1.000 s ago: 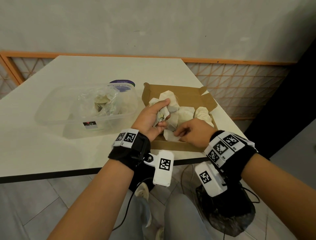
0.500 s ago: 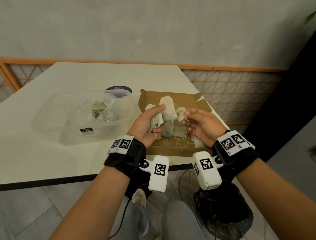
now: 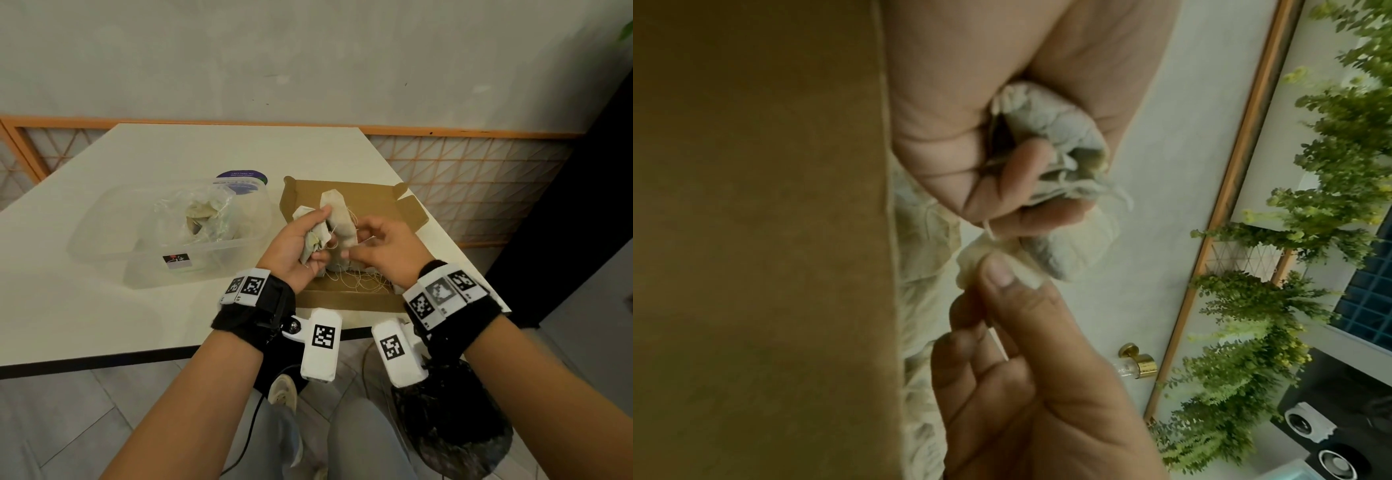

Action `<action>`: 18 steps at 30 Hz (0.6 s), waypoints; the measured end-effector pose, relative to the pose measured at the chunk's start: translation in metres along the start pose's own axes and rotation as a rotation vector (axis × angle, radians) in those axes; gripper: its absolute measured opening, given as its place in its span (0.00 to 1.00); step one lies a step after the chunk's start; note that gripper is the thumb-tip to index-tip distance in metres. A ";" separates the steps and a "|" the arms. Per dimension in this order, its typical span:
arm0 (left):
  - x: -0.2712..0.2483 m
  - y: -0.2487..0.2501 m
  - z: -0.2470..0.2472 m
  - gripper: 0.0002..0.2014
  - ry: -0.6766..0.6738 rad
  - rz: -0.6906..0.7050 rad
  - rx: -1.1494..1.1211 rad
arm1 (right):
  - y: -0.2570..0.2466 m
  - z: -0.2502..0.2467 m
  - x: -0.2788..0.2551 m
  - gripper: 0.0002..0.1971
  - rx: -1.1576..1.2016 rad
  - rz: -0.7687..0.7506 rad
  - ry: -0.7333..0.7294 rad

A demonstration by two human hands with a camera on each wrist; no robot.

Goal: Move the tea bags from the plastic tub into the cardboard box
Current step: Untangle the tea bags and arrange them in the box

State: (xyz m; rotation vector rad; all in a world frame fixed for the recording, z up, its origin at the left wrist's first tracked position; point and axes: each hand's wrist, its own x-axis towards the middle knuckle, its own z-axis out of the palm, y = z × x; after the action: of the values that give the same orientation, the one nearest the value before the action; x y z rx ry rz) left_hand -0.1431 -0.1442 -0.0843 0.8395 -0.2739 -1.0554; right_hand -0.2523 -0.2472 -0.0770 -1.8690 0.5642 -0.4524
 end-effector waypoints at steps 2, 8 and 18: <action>-0.001 0.001 -0.001 0.14 0.002 0.013 -0.026 | 0.003 0.002 0.001 0.10 -0.005 -0.035 0.084; -0.003 0.003 -0.004 0.03 -0.068 0.054 -0.156 | 0.008 -0.003 -0.001 0.02 0.474 0.077 0.322; -0.004 0.004 -0.010 0.03 -0.149 0.132 -0.304 | 0.011 -0.010 -0.002 0.07 0.782 0.050 0.403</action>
State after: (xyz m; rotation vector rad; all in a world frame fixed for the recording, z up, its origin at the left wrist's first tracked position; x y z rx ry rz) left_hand -0.1372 -0.1351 -0.0874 0.4647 -0.2819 -1.0066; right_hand -0.2616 -0.2570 -0.0842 -1.0167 0.5847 -0.8810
